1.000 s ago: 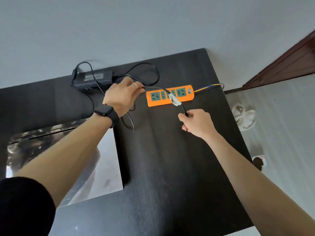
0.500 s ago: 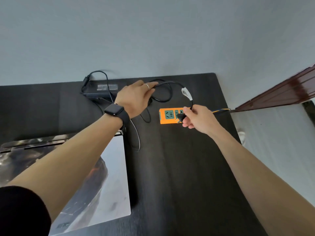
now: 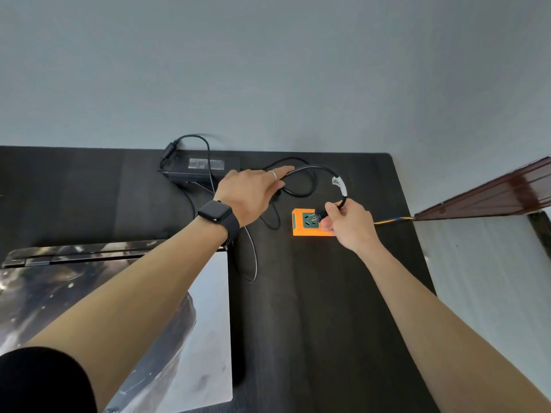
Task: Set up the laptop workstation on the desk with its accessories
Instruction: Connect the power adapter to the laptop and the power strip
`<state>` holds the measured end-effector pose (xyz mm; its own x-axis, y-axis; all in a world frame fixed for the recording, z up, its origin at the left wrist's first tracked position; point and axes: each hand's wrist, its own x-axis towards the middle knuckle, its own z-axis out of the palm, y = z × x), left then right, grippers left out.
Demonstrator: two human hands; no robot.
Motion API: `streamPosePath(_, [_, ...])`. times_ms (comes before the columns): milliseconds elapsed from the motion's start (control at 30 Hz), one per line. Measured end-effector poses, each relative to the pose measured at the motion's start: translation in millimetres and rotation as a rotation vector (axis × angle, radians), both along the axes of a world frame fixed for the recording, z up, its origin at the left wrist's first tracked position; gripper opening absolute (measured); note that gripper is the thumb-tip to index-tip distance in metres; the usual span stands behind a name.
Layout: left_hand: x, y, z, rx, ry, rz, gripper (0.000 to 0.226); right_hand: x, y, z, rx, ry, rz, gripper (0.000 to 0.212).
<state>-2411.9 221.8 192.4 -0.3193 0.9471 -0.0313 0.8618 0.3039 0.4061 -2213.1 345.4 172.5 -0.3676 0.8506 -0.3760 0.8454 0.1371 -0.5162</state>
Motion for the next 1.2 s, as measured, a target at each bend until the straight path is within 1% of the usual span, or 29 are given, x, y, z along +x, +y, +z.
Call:
streamPosePath(167, [2, -1, -5, 0.005, -0.022, 0.014, 0.045, -1, -2, 2, 0.047, -0.06, 0.033, 0.034])
streamPosePath(367, [-3, -4, -8, 0.021, -0.046, 0.048, 0.045, -3, -7, 2, 0.161, -0.145, 0.144, 0.033])
streamPosePath(433, [-3, -5, -8, 0.026, -0.041, 0.048, 0.045, -1, -8, 1, 0.165, -0.131, 0.144, 0.033])
streamPosePath(667, [-4, -5, -8, 0.017, -0.026, 0.028, 0.045, 2, -8, -1, 0.131, -0.077, 0.047, 0.033])
streamPosePath(833, [-2, -4, -10, 0.018, -0.019, 0.022, 0.044, 5, -15, -5, 0.089, 0.004, -0.031, 0.032])
streamPosePath(900, [-1, -3, -12, 0.027, -0.021, 0.021, 0.044, 5, -21, -7, 0.108, 0.015, -0.034, 0.029])
streamPosePath(1033, [-2, -4, -13, 0.033, -0.031, 0.042, 0.044, 1, -28, -4, 0.19, -0.015, 0.053, 0.022])
streamPosePath(1200, [0, -6, -18, 0.038, -0.032, 0.039, 0.045, 3, -26, 1, 0.207, -0.138, 0.168, 0.03])
